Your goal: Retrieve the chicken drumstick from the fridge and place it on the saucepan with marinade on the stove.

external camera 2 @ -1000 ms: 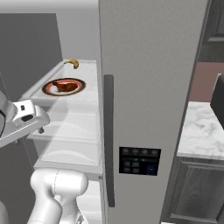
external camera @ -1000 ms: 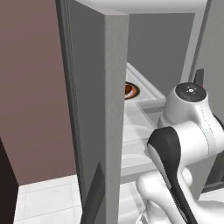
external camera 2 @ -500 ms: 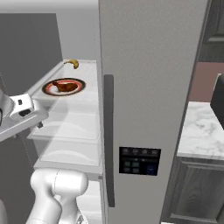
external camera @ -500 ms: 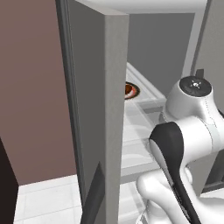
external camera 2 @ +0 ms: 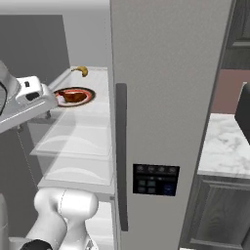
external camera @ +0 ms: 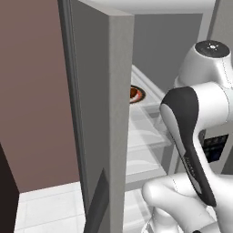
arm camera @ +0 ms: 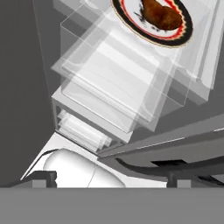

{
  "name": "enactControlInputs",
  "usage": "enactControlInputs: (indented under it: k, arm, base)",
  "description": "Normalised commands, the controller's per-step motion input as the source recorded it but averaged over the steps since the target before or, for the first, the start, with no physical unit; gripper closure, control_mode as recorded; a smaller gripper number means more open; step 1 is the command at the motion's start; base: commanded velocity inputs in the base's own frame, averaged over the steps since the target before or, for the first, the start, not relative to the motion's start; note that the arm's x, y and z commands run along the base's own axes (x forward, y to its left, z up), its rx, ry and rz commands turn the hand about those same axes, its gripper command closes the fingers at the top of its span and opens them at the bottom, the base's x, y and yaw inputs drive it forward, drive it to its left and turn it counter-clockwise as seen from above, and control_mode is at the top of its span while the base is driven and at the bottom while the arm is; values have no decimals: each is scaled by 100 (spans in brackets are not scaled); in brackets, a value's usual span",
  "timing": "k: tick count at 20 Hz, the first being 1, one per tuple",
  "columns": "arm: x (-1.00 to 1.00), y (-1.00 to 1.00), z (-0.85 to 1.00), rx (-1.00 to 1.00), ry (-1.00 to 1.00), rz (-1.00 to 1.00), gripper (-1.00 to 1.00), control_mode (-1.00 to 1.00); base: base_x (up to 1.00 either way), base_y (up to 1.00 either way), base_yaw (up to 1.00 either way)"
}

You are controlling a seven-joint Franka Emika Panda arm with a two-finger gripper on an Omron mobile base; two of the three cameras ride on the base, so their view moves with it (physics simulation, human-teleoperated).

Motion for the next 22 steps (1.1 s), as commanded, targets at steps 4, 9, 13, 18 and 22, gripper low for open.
enactControlInputs:
  k: [4, 9, 13, 18, 22]
  arm:
    - [40, 0, 0, 0, -1, 13, -100, -100]
    - [54, 0, 0, 0, -6, 11, -100, -100]
    - [63, 3, 0, 0, -1, 10, -100, -100]
    - [73, 15, 0, 0, 0, 8, -100, -100]
    - [62, 12, 0, 0, 0, 1, -100, -100]
  base:
    - [0, 0, 0]
    - [0, 0, 0]
    - [0, 0, 0]
    - [0, 0, 0]
    - [0, 0, 0]
